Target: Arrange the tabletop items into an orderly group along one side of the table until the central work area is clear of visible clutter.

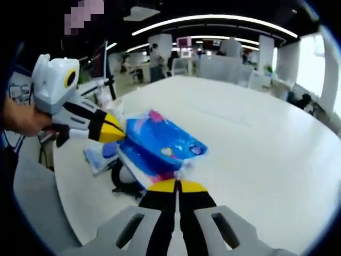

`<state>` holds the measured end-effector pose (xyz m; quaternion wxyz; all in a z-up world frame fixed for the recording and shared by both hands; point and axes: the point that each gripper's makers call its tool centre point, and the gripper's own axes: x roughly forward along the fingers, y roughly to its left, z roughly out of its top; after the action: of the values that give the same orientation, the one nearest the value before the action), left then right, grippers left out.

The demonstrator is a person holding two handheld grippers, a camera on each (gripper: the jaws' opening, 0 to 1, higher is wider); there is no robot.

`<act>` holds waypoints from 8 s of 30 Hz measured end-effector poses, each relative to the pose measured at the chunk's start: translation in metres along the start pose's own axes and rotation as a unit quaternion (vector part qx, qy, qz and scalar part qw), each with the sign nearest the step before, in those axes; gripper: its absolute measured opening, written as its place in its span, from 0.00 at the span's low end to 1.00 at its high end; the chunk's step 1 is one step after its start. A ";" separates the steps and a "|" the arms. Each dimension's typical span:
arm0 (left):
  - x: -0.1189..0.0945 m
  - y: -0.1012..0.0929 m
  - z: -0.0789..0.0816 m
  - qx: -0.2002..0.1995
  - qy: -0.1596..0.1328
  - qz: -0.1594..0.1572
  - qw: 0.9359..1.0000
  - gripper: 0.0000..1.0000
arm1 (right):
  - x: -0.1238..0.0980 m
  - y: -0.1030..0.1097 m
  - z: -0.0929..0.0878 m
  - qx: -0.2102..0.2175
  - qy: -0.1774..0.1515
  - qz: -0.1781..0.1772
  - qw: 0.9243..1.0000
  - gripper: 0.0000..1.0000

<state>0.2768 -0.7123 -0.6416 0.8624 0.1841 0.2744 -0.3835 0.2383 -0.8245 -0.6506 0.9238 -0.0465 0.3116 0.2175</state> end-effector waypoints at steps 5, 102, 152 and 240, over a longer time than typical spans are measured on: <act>0.005 -0.002 0.010 0.011 -0.004 -0.003 1.000 0.00 | -0.004 -0.010 0.005 0.001 -0.005 -0.008 1.000 0.00; 0.141 -0.031 0.012 0.002 0.040 -0.077 0.996 0.10 | 0.054 -0.141 -0.035 0.111 -0.017 -0.125 0.986 0.00; 0.106 -0.019 0.028 -0.034 0.007 -0.065 0.997 0.91 | 0.042 -0.116 0.030 0.028 -0.097 -0.107 0.989 0.86; -0.004 -0.009 0.003 -0.060 -0.071 -0.015 0.996 0.91 | 0.008 -0.005 0.049 -0.049 -0.106 -0.043 0.992 0.87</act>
<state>0.2684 -0.7176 -0.6384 0.8835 0.1004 0.2372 -0.3913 0.2730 -0.8148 -0.6164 0.9569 -0.0814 0.1985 0.1960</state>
